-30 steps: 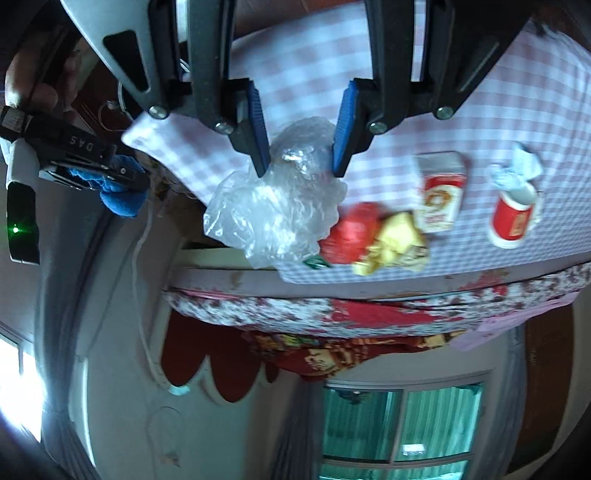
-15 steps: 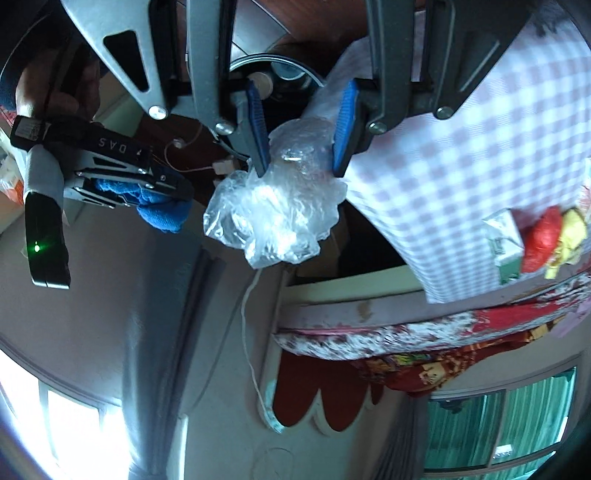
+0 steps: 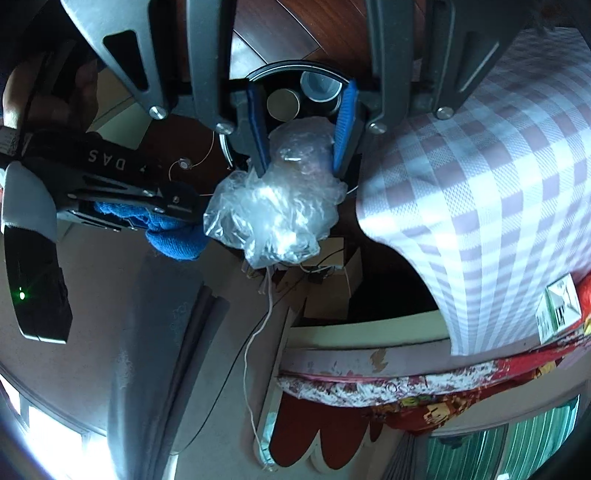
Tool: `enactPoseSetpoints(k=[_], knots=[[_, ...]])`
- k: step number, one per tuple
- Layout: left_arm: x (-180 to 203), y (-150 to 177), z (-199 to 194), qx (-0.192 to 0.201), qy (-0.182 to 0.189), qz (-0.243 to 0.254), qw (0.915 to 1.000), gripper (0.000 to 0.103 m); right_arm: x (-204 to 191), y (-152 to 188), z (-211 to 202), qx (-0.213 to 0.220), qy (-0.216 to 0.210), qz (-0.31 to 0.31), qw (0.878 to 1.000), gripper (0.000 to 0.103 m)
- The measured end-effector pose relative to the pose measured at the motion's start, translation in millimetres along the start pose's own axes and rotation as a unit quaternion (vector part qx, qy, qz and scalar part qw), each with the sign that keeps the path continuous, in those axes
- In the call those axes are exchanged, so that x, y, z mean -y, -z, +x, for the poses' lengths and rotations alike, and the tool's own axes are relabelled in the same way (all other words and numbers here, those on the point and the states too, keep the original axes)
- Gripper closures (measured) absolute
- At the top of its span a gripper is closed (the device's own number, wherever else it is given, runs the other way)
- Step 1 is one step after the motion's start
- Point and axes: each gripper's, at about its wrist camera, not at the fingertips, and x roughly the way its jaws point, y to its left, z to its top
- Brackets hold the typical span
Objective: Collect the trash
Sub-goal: 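Carry the cloth and bag over the black bin and release both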
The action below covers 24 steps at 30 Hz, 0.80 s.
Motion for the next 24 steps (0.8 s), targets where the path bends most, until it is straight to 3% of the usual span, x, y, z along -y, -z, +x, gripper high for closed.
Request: enactPoseSetpoints(k=[17,19,20,21,24], knots=[[-2,18,36,-0.044,-0.024,-0.019,0.9985,0.066,8,9,59,-0.088,-0.034,-0.005,0.996,0.057],[-4,19,37,-0.038,-0.028,-0.031,0.9984,0.055,10,10,63,-0.093,-0.012,-0.001,0.996,0.044],[-5,18,40,-0.04,-0.034,-0.035,0.998,0.038,12,11,63,-0.094,-0.002,0.004,0.996,0.027],[-5,18,40,-0.04,-0.037,-0.036,0.9979,0.03,14,12,63,-0.093,-0.002,0.007,0.996,0.023],[-3,19,42,-0.041,-0.048,-0.03,0.9976,0.029,17,12,61,-0.092,0.01,0.013,0.996,0.022]])
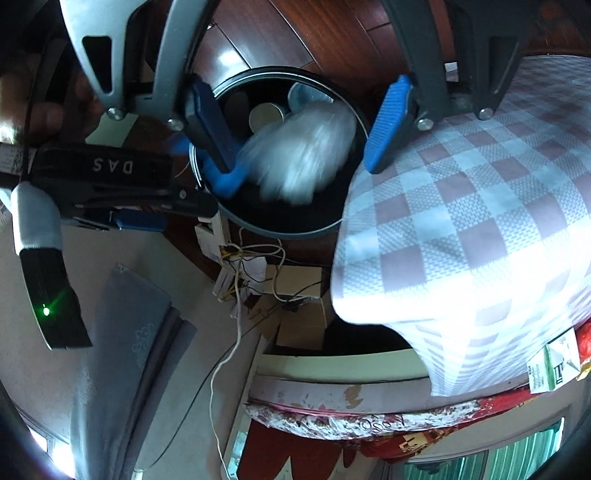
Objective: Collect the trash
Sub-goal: 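Carry the cloth and bag over the black bin and release both, then grasp the red-and-white milk carton with the left tool while the right tool grasps the green carton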
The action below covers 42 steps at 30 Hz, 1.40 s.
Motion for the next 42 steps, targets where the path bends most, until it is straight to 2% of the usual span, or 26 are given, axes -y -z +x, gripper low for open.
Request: enactPoseSetpoints(k=[10,15,20,29,36,42], knots=[[1,1,-1,-0.002,-0.011,0.013,0.9998,0.023,3,-2,-10,0.018,0.017,0.012,1.0,0.02],[1,0,-11,0.0,-0.004,0.016,0.9999,0.023,0,-3,-25,0.032,0.029,0.016,0.999,0.019],[3,-7,-34,0.015,0.009,0.025,0.9996,0.023,-5,-2,-49,0.053,0.045,0.023,0.997,0.019],[-7,-26,-92,0.067,0.024,0.035,0.9969,0.023,-16,-4,-78,0.071,0.061,0.037,0.995,0.019],[-45,-34,-126,0.105,-0.004,0.017,0.9943,0.023,-55,-22,-99,0.1,0.049,0.013,0.994,0.019],[-89,-36,-148,0.134,-0.052,-0.025,0.9893,0.023,-111,-49,-109,0.125,0.021,-0.027,0.992,0.019]])
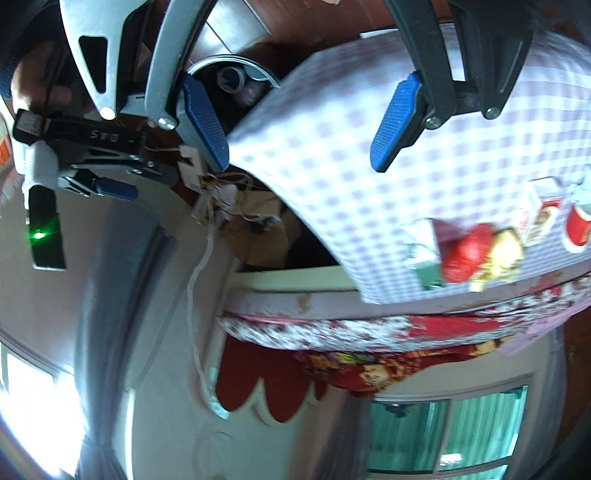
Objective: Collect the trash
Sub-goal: 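Grasp the red-and-white milk carton with the left tool while the right tool grasps the green carton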
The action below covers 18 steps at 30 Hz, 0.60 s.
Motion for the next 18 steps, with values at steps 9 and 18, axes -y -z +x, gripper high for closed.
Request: enactPoseSetpoints(k=[9,18], knots=[[-78,-8,-21,0.024,-0.08,-0.046,0.9954,0.023,-77,-36,13,0.018,-0.046,-0.035,0.998,0.019],[-165,-12,-27,0.021,-0.171,-0.087,0.9811,0.023,-158,-68,52,0.018,-0.101,-0.048,0.994,0.019]])
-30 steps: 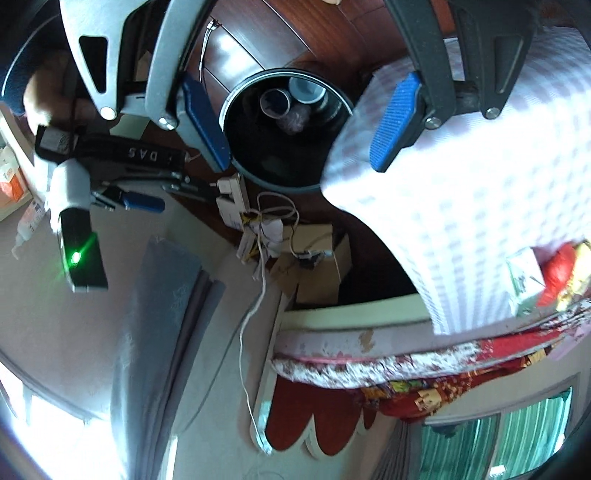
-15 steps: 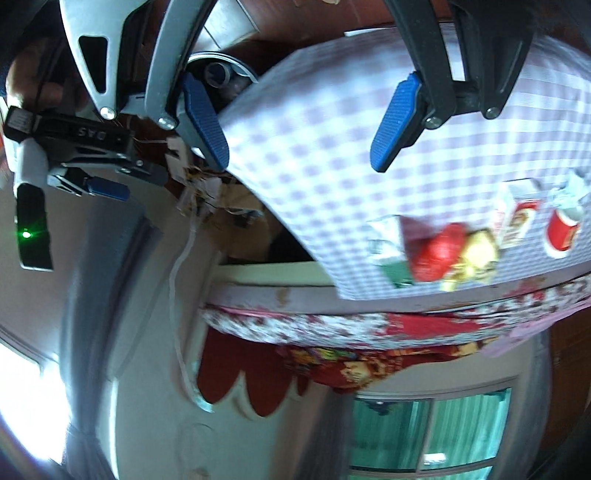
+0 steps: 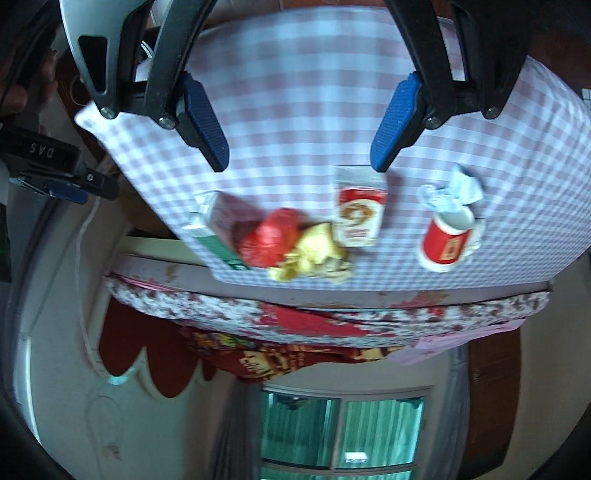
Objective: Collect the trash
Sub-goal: 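Grasp the red-and-white milk carton with the left tool while the right tool grasps the green carton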
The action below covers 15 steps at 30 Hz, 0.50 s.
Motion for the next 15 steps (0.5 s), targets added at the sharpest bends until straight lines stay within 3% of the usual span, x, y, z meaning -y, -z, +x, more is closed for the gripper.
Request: enactPoseSetpoints(k=[7,15], knots=[[-41,-10,38,-0.032,-0.048,-0.015,0.9982,0.023,-28,-20,54,-0.023,-0.011,-0.005,1.0,0.019],[-44,-19,69,-0.049,-0.045,-0.025,0.9975,0.023,-35,-38,101,-0.046,-0.004,0.003,0.999,0.019]])
